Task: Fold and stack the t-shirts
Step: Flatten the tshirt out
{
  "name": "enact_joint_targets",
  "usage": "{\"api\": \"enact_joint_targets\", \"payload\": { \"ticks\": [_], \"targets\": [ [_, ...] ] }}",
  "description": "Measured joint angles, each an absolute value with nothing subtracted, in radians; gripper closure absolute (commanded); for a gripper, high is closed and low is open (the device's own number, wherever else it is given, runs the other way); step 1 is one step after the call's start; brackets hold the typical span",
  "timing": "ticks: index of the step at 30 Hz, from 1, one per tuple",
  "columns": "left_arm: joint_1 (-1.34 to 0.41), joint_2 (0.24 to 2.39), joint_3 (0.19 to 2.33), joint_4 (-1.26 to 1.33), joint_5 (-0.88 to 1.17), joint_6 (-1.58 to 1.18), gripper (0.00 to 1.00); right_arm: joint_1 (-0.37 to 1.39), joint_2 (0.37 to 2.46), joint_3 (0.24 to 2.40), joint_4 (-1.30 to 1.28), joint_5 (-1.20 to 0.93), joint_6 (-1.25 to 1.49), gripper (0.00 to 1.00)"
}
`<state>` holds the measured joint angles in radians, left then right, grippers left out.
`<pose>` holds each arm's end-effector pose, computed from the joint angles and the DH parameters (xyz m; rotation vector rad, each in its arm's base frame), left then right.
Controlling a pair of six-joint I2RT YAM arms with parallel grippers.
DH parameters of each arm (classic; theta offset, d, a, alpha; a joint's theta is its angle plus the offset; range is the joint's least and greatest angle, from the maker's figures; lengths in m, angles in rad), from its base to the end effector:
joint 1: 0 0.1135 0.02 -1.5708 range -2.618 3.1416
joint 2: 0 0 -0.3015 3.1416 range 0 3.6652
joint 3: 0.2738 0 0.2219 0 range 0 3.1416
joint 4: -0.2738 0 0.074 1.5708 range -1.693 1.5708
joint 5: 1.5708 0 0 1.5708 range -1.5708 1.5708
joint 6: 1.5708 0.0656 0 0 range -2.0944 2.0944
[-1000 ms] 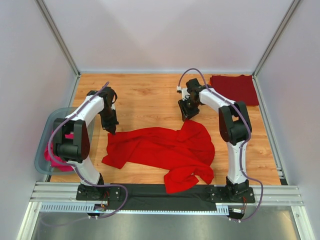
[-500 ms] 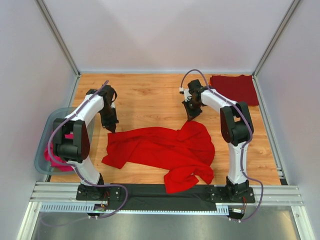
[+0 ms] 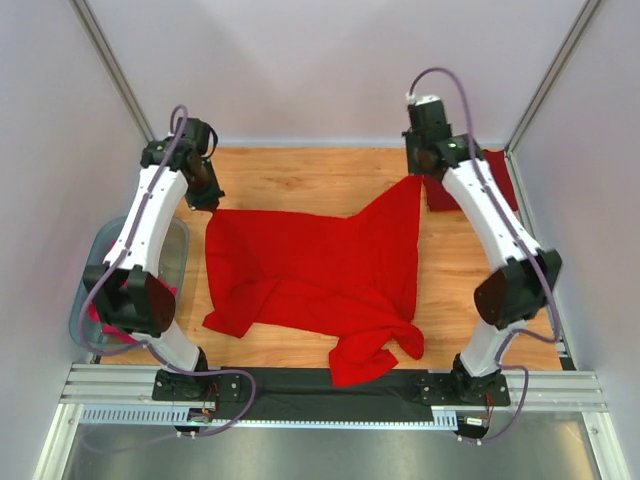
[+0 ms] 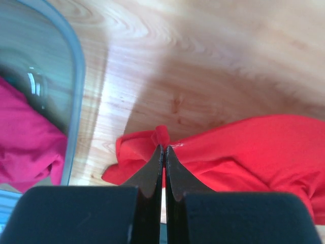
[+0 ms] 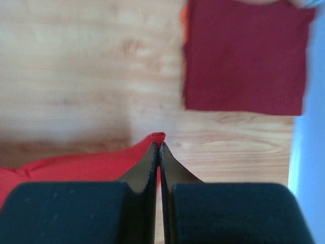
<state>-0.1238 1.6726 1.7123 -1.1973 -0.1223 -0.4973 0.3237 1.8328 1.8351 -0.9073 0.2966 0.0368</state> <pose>0.3161 -0.0313 0.3545 -0.5376 2.6580 -0.0156 0.3816 0.1078 0.3577 -0.2231 2.4224 -0.2065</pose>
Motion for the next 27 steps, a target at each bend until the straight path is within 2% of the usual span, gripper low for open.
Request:
{"api": "enact_joint_targets", "payload": {
  "ticks": [7,13,19,25,27],
  "targets": [
    [-0.124,1.500,1.907,-1.235,-0.216,-0.580,1.00,0.325,1.480,1.981,-0.900,0.416,0.108,1.00],
    [-0.124,1.299,2.006,-1.226,-0.219,-0.642,1.00,0.325,1.200,1.971,-0.899,0.363,0.176,1.00],
    [-0.124,1.117,2.026,-1.222,-0.127,-0.676,1.00,0.325,0.958,1.971,-0.936,0.300,0.251,1.00],
    [-0.124,0.994,2.037,-1.291,-0.035,-0.676,1.00,0.325,0.831,2.060,-1.051,0.251,0.308,1.00],
    [-0.124,0.979,2.127,-1.343,0.005,-0.676,1.00,0.325,0.823,2.123,-1.110,0.235,0.335,1.00]
  ]
}}
